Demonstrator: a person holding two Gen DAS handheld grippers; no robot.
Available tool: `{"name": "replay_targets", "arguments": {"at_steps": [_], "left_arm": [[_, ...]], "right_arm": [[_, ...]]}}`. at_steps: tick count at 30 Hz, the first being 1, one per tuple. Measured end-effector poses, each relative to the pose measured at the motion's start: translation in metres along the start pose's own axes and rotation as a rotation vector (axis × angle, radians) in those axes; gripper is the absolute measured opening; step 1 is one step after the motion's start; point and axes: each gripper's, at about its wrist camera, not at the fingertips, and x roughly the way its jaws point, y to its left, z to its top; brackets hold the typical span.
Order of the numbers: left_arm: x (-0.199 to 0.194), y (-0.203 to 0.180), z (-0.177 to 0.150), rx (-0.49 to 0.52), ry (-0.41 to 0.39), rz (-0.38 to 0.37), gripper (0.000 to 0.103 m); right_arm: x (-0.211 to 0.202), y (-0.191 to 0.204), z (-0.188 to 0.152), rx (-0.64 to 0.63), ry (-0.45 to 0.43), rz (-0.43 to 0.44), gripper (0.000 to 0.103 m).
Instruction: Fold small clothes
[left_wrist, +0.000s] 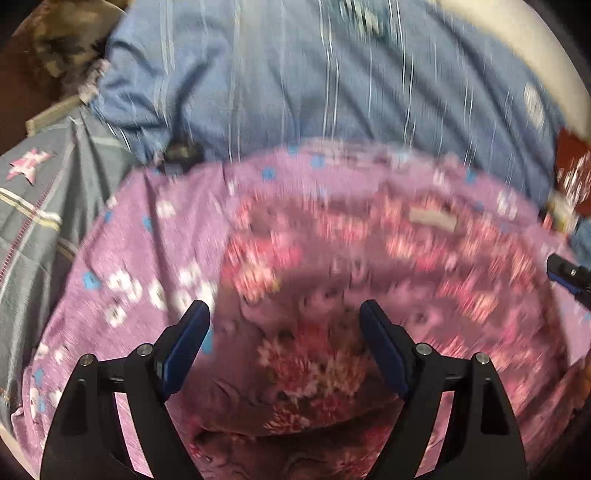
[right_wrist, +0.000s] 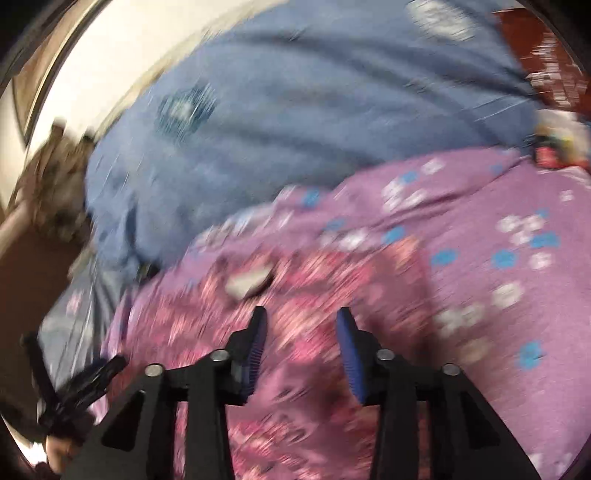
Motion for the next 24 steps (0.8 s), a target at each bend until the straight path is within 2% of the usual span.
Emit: {"name": "replay_targets", "arguments": {"at_steps": [2,3,4,5,7,11,13,18,24], "left_arm": [[0.007,-0.006,-0.003,0.015,0.021,0.020,0.084],[0.005,-0.008,-0.004,0.019,0.012,0.023,0.084],[0.003,-0.011,-0.002,0.026,0.004,0.024,0.084],[0.000,-0.013,0.000,0.029,-0.005,0.023,0.084],[-0.009,-0.015,0.004,0.002,-0.034,0.006,0.084],[-0.023,-0.016,0.011,-0.067,-0.072,0.015,0.084],[-0.030,-0.016,0.014,-0.097,-0.103,0.028,0.084],[-0.046,-0.026,0.017,-0.089,-0.199,0.090,0.084],[-0.045,-0.033,0.019,-0.076,-0.212,0.113,0.084]], "right_arm": [[0.035,0.014,-0.014,-0.078,0.208,0.002,0.026],[0.042,0.017,-0.021,-0.097,0.238,-0.031,0.027],[0.039,0.023,-0.023,-0.127,0.203,-0.058,0.026],[0.035,0.029,-0.023,-0.158,0.187,-0.065,0.032],[0.020,0.039,-0.020,-0.187,0.122,-0.033,0.031],[-0.002,0.046,-0.016,-0.186,-0.004,-0.013,0.033],[-0.001,0.052,-0.014,-0.170,-0.036,-0.015,0.036],[-0.004,0.046,-0.012,-0.146,-0.055,-0.033,0.037],[0.001,0.045,-0.015,-0.129,-0.030,-0.035,0.037]]}}
